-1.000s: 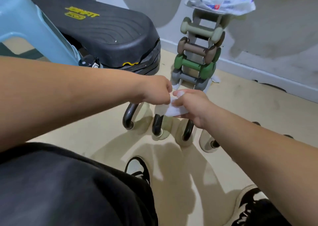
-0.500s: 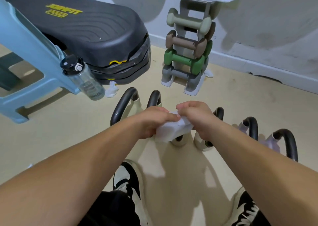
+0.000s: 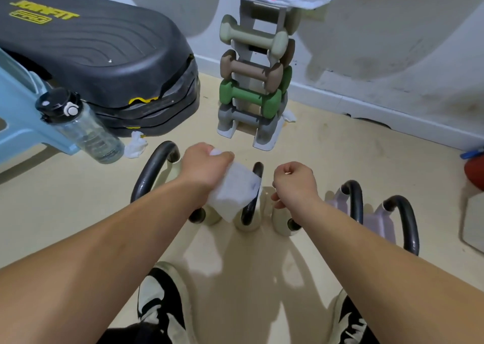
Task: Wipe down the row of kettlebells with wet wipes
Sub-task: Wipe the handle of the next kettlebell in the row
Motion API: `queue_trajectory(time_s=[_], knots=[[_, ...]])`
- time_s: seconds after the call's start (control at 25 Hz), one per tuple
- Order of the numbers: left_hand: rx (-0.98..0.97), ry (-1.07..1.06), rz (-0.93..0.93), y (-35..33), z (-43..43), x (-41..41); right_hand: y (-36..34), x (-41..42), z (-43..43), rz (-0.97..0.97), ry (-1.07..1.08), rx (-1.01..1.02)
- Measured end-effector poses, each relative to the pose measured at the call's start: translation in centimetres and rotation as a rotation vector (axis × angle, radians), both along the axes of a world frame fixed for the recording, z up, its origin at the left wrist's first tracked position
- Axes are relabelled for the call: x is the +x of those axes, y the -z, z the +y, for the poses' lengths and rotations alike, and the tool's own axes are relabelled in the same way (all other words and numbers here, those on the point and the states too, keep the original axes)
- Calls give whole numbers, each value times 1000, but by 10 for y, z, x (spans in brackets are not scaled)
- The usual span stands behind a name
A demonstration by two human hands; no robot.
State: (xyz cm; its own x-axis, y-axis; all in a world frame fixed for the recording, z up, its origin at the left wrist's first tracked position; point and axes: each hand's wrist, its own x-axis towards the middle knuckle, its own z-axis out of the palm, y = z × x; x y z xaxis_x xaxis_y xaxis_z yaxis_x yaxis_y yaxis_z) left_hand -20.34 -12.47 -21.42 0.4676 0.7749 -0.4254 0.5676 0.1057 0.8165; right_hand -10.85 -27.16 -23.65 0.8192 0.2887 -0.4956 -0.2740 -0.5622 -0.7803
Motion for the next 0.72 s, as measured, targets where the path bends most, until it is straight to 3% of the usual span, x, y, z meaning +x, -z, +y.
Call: queue_trajectory(time_s=[0.12, 0.2, 0.32, 0.4, 0.48, 0.56, 0.72], knots=[[350, 155, -25, -3, -16, 7, 6, 7, 8, 26, -7, 41], [329, 316, 16, 12, -35, 13, 7, 14, 14, 99, 23, 85], [260, 554, 234, 51, -61, 15, 11, 25, 18, 179, 3, 145], [249, 531, 202, 64, -64, 14, 16, 30, 20, 187, -72, 105], [221, 418, 55, 66, -57, 12, 16, 31, 24, 222, -150, 13], [253, 357, -14, 62, -48, 11, 20, 32, 26, 246, -123, 43], [317, 451, 55, 74, -50, 7, 23, 33, 29, 196, -106, 134]])
